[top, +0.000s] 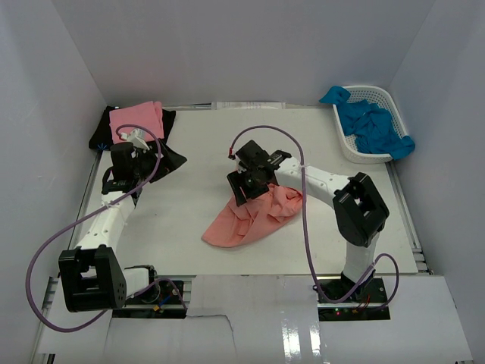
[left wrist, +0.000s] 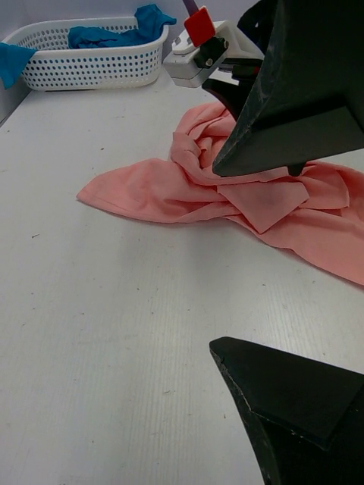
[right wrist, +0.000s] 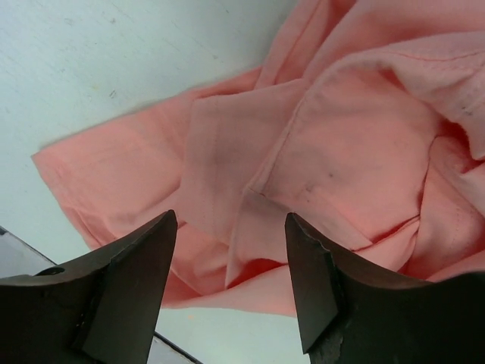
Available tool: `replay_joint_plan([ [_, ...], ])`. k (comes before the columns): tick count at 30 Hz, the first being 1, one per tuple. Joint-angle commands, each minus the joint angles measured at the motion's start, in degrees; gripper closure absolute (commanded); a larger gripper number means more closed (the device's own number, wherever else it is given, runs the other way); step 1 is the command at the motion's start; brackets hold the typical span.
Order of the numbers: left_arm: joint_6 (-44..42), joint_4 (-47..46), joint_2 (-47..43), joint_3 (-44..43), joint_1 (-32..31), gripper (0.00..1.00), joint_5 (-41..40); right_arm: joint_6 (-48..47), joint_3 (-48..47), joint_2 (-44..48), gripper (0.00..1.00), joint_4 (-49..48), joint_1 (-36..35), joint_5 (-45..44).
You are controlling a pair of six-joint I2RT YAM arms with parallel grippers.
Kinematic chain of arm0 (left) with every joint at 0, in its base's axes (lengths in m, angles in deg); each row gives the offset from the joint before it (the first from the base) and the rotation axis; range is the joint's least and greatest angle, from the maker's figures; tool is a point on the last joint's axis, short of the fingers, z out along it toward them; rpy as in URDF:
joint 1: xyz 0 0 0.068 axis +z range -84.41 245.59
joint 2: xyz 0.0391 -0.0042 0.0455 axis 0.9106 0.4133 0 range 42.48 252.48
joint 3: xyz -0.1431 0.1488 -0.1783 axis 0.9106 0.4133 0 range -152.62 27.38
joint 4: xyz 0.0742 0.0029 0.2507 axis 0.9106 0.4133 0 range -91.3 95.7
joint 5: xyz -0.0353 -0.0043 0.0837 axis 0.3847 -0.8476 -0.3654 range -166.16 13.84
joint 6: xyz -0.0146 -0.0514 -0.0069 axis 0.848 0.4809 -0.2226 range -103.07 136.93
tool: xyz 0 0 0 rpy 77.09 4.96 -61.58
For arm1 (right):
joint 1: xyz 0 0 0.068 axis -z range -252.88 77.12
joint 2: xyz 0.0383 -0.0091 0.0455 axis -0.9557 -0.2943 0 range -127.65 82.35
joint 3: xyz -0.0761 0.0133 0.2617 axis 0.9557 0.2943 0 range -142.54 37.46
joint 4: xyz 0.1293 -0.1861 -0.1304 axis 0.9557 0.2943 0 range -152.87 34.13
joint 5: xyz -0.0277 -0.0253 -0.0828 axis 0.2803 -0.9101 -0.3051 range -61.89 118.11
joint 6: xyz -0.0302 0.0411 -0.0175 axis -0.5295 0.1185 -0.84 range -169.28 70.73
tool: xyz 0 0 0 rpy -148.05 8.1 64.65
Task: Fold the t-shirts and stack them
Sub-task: Flatten out the tshirt
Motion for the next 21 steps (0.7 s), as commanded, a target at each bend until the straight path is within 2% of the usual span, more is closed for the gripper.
replay_joint_plan([
  [1,-0.77,0.43,-1.66,-1.88,0.07,0.02,-0.62,0.87,-3.28,0.02,0.35,-0.54,-1.05,-1.42],
  [9,-0.68,0.16,-1.49,-1.79,0.07,0.02,-0.09,1.57,-3.37,-3.05,0.44,1.22,-2.10,-8.20],
  [15,-0.86,0.25,-2.02,-1.62,0.07,0.02,-0.01,1.84,-3.98,-4.99,0.45,2.02,-2.28,-11.28],
  [18,-0.86,0.08,-2.10,-1.71,0.07,0.02,0.08,2.01,-4.51,-5.61,0.58,2.45,-2.37,-13.12],
  [19,-0.86,0.16,-2.10,-1.62,0.07,0.02,0.08,2.28,-5.03,-5.69,0.69,3.06,-2.37,-14.52],
  [21,-0.86,0.07,-2.02,-1.62,0.07,0.02,0.26,2.37,-5.47,-5.70,0.72,3.51,-2.37,-15.32],
])
